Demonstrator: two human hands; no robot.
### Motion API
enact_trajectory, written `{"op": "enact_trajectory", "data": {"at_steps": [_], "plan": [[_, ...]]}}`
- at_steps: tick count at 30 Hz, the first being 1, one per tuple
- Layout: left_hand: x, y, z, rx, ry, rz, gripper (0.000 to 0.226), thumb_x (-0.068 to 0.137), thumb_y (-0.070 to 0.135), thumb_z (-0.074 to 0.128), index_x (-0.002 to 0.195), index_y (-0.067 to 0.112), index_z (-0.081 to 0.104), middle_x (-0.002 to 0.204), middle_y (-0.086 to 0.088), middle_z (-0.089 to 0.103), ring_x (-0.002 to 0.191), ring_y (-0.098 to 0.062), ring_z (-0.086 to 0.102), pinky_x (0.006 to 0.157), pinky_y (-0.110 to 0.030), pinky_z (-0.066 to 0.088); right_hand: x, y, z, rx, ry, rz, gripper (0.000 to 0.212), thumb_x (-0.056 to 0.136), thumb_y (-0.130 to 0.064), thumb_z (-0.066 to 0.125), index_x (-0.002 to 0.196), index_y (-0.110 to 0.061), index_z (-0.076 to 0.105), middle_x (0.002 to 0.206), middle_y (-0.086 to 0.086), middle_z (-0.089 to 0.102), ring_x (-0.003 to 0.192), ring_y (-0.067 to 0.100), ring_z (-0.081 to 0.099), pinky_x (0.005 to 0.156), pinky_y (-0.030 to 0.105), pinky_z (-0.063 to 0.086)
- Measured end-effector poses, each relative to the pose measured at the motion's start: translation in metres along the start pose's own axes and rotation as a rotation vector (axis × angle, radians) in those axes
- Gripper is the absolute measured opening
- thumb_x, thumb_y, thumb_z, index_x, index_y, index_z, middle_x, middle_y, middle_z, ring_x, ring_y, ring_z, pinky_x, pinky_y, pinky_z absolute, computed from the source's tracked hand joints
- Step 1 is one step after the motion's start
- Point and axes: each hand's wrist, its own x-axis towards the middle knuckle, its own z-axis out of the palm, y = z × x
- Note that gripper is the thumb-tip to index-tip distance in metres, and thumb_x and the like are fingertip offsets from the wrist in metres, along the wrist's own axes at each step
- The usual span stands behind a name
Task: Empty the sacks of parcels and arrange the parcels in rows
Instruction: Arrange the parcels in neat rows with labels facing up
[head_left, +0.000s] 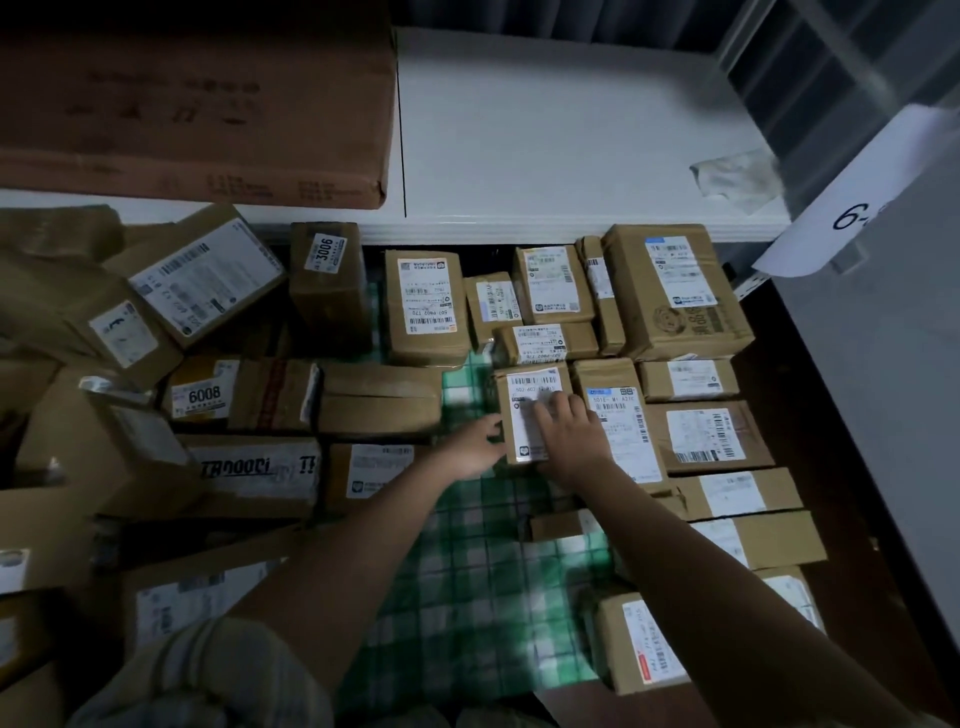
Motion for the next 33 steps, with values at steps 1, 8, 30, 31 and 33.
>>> {"op": "enact_trajectory", "data": {"at_steps": [1, 8, 30, 31, 33], "plan": [[-0.001, 0.000, -0.002, -0.011, -0.003, -0.005, 0.055, 0.098, 0.015, 0.051, 0.149, 0.016, 0.032, 0.149, -0.006, 0.040, 0.132, -0.020, 0.044, 0.102, -0.029, 0.038, 0.001, 0.000, -0.004, 0.005, -0.022, -0.011, 0.086, 0.084, -0.042, 0.068, 0.147, -0.016, 0.016, 0.148, 0.016, 0.024, 0.136, 0.033, 0.026, 0.109, 0.043, 0.031], [-0.025, -0.002, -0.033, -0.003, 0.170, 0.041, 0.035, 0.099, 0.011, 0.047, 0.134, 0.011, 0.049, 0.132, -0.004, 0.050, 0.123, -0.020, 0.048, 0.090, -0.024, 0.038, 0.003, -0.011, -0.024, 0.375, 0.052, -0.147, 0.062, 0.091, -0.032, 0.059, 0.147, -0.017, 0.035, 0.144, 0.012, 0.037, 0.131, 0.032, 0.032, 0.104, 0.042, 0.038], [-0.103, -0.059, -0.081, -0.040, 0.784, -0.079, 0.019, 0.100, 0.014, 0.043, 0.107, 0.017, 0.060, 0.113, -0.003, 0.061, 0.094, -0.011, 0.052, 0.075, -0.024, 0.036, 0.065, -0.072, -0.061, 0.467, 0.144, -0.426, 0.102, 0.065, -0.058, 0.066, 0.152, -0.023, 0.023, 0.146, 0.011, 0.035, 0.131, 0.032, 0.031, 0.102, 0.041, 0.034], [-0.103, -0.055, -0.081, -0.101, 0.835, -0.079, 0.016, 0.100, 0.015, 0.043, 0.105, 0.018, 0.058, 0.111, -0.003, 0.060, 0.092, -0.012, 0.053, 0.073, -0.026, 0.037, 0.058, -0.061, -0.067, 0.573, 0.169, -0.397, 0.099, 0.064, -0.057, 0.065, 0.150, -0.026, 0.027, 0.141, 0.009, 0.040, 0.127, 0.030, 0.036, 0.099, 0.040, 0.037], [-0.104, -0.050, -0.081, -0.310, 0.904, -0.097, 0.016, 0.101, 0.029, 0.043, 0.111, 0.020, 0.051, 0.117, -0.007, 0.057, 0.101, -0.023, 0.056, 0.081, -0.033, 0.043, 0.046, -0.044, -0.072, 0.928, 0.165, -0.317, 0.084, 0.070, -0.050, 0.069, 0.143, -0.032, 0.033, 0.130, 0.001, 0.049, 0.116, 0.022, 0.049, 0.090, 0.037, 0.048]]}}
